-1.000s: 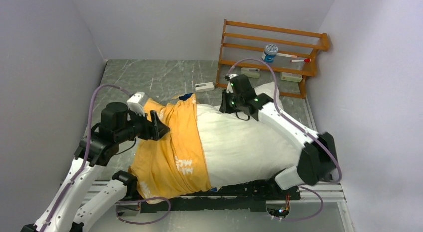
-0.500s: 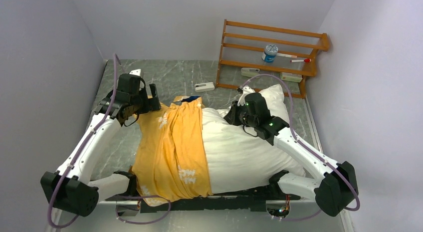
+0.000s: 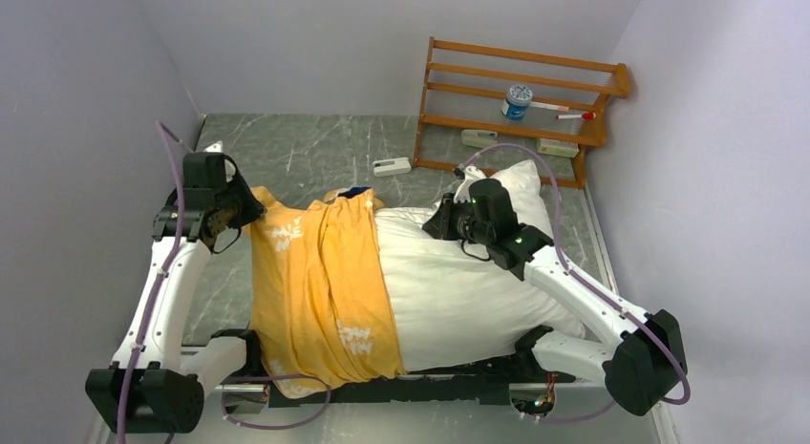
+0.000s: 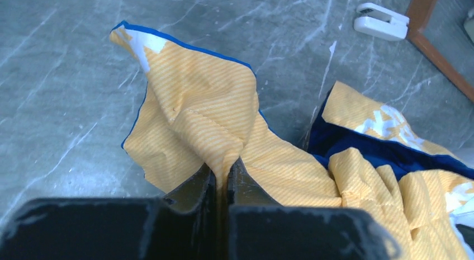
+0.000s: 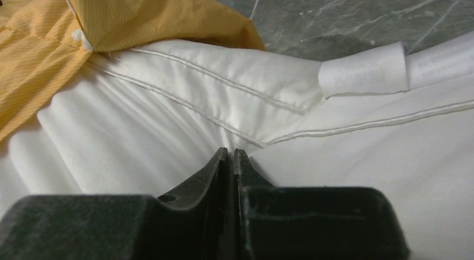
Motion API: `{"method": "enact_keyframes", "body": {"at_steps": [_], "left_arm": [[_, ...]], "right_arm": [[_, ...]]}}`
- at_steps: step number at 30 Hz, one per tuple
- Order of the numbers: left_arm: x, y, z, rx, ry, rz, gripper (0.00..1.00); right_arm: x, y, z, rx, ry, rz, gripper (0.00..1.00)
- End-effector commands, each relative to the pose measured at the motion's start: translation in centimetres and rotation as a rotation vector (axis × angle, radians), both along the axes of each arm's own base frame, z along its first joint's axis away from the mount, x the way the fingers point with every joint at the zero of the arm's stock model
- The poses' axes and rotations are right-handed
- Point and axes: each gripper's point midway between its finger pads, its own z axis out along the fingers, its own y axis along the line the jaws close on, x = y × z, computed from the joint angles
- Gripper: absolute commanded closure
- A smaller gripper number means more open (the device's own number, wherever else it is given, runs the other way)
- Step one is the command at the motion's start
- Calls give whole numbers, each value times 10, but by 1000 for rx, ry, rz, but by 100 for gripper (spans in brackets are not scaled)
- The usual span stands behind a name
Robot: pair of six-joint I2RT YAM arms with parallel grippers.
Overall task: Remove the pillowcase from the pillow
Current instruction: Remove the pillow from the pillowcase.
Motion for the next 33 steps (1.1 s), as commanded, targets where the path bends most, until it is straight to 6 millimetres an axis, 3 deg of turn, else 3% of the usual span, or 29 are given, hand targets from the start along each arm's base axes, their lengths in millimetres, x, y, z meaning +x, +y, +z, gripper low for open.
{"method": "enact_keyframes", "body": {"at_steps": [1,4,9,13,19,20,21,22,24,26,29,30,33], "left_arm": [[0,92,43,201,-91,335,95],[-8,121,66,264,-110,451,95],[-9,132,95,291,-169,512,93],[-10,136,97,305,-161,533,95],[-29,159,98,410,-123,647,94],[-31,160,97,416,-118,652,91],[-31,158,96,410,-117,645,78],[-29,154,93,395,-122,618,55],[-24,141,86,350,-131,543,27],[-12,115,83,278,-169,388,21],[17,42,89,72,-290,-12,11],[22,17,91,-16,-315,-134,5],[23,-55,86,-212,-324,-468,3]], "right_arm": [[-55,-23,-68,-155,288,42,88],[-54,-25,-70,-170,295,30,88],[-51,-27,-73,-184,299,8,89],[-47,-32,-74,-206,296,-25,89],[-28,-51,-62,-234,257,-149,94],[-24,-54,-58,-234,243,-171,94],[-20,-56,-53,-228,227,-191,94],[-17,-57,-48,-218,211,-198,94],[-12,-52,-36,-185,171,-183,94],[-15,-39,-25,-128,137,-103,92],[-27,-20,-18,-50,111,31,89],[-33,-15,-18,-29,114,74,88],[-44,-5,-15,17,118,152,87]]}}
